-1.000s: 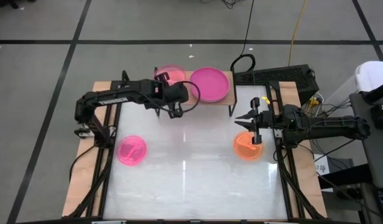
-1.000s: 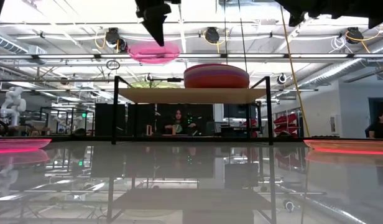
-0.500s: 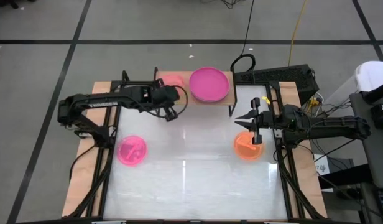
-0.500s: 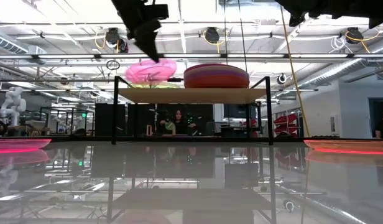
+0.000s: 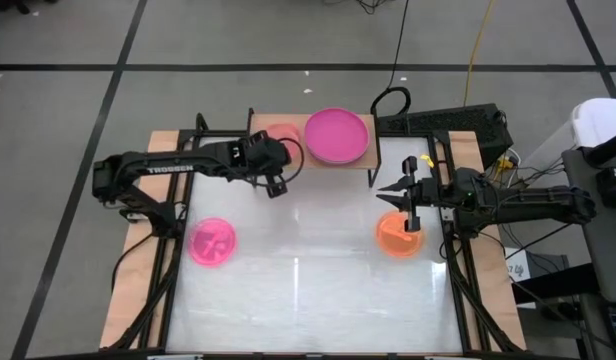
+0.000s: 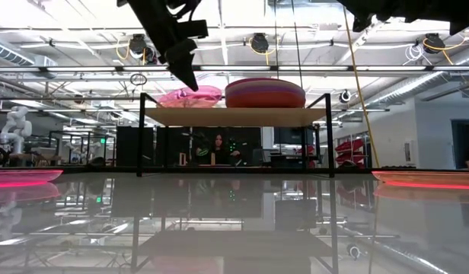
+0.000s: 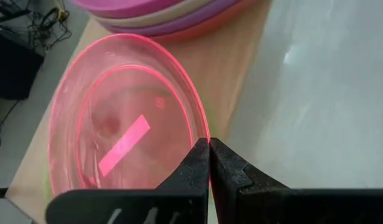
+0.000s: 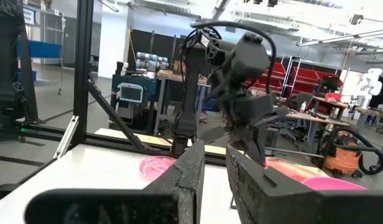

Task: Place and stack plates onto a shelf
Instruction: Stack the pink transparent plate on top of the green transparent plate on the shelf

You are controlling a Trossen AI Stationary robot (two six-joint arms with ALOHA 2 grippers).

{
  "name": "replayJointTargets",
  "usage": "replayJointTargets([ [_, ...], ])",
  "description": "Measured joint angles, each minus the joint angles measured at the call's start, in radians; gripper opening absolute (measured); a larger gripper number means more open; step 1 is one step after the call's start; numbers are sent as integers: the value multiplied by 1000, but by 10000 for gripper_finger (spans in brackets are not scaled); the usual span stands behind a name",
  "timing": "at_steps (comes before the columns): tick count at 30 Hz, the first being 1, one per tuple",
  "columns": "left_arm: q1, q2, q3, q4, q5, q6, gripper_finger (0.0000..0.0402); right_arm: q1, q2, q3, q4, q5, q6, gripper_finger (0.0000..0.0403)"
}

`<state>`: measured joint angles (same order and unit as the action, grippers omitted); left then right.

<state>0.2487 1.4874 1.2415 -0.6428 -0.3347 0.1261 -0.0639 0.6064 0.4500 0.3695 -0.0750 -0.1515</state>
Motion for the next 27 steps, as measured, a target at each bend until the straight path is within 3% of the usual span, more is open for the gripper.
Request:
replayJointTargets([
  [21, 97, 80, 3, 43, 82, 36, 4, 0, 1, 0, -9, 28, 3, 50],
  [27, 82, 82, 10, 40, 82, 25, 28, 0, 1, 0, -8, 29, 1, 50],
])
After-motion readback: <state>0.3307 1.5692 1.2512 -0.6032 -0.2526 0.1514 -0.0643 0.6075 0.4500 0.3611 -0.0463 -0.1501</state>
